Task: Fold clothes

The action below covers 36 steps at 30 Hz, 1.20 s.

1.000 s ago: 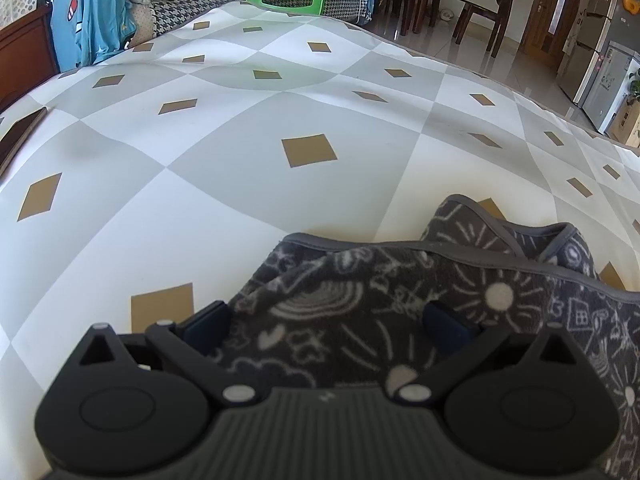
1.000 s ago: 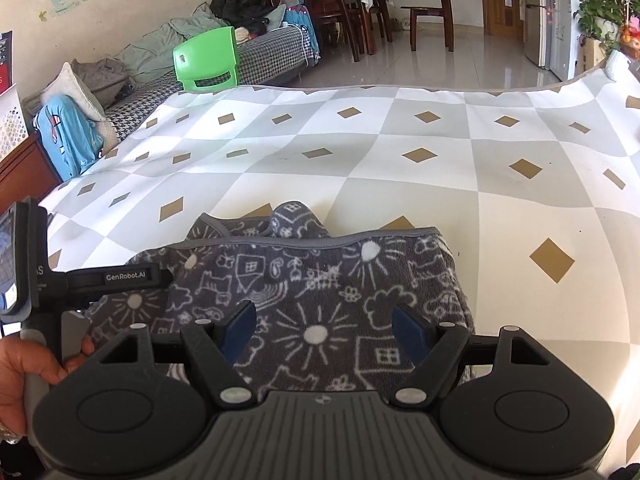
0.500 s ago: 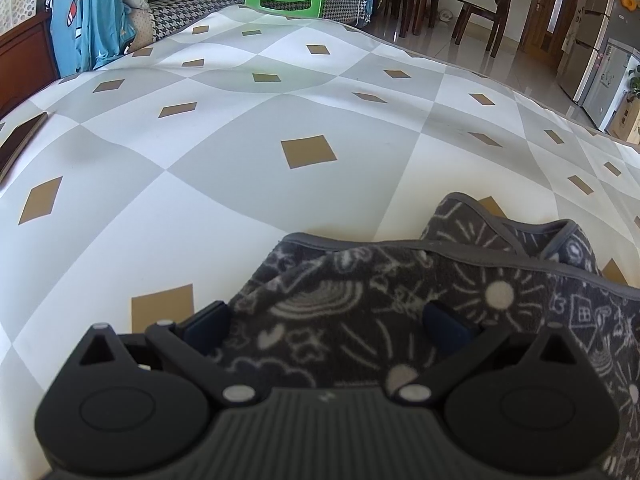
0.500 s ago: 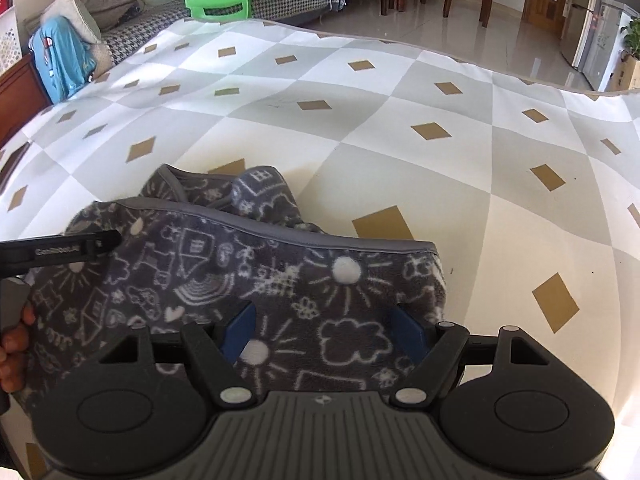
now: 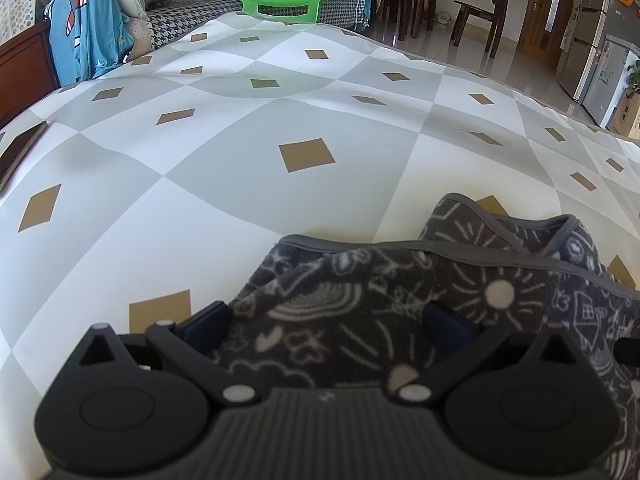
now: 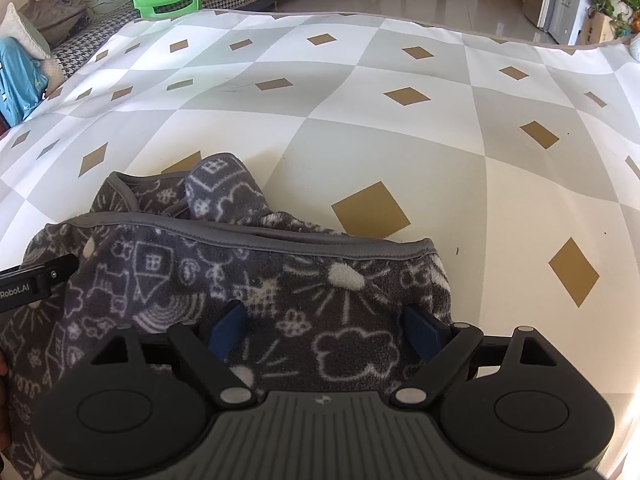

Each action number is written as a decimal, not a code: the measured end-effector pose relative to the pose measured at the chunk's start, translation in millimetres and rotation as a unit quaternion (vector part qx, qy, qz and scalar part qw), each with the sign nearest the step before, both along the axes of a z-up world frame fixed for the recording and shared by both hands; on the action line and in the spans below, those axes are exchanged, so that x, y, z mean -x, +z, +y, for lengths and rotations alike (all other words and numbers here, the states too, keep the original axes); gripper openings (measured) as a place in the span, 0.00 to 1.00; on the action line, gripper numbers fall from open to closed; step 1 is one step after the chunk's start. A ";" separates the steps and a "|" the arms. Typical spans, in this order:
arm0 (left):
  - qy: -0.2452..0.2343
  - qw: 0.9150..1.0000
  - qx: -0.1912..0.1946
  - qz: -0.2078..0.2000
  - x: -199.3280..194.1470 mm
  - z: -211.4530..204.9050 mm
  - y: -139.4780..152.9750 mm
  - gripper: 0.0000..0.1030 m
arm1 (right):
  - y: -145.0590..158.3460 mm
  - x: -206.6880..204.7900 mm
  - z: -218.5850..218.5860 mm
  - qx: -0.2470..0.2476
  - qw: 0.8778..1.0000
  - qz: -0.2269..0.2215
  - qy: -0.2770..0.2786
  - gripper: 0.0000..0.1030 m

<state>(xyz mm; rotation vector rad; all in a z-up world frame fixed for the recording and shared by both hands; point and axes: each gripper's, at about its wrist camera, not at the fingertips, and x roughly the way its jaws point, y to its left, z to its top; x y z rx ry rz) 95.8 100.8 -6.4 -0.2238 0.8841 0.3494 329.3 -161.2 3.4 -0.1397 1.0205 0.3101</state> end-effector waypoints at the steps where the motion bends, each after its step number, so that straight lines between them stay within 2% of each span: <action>1: 0.000 1.000 0.000 0.000 -0.3 0.3 -0.2 1.00 | -0.5 0.3 1.8 0.004 1.000 -0.002 0.000 0.86; 6: -0.002 1.000 0.008 0.009 -4.6 3.5 0.4 1.00 | -2.5 -1.2 6.3 0.009 1.000 -0.005 -0.006 0.90; 12: 0.003 1.000 0.021 0.012 -2.9 2.8 10.1 1.00 | 1.0 0.9 6.1 0.012 1.000 -0.009 -0.001 0.89; 23: -0.068 0.997 -0.017 0.028 18.7 -38.5 32.4 1.00 | 30.5 26.1 -7.1 -0.044 0.999 -0.012 -0.019 0.85; 28: -0.085 0.994 -0.041 0.049 32.6 -51.7 32.5 1.00 | 35.0 41.7 -9.5 -0.033 0.999 -0.004 -0.015 0.85; 36: -0.086 0.992 -0.055 0.077 58.5 -65.7 30.9 1.00 | 28.5 71.2 -11.6 -0.017 1.000 0.012 -0.015 0.85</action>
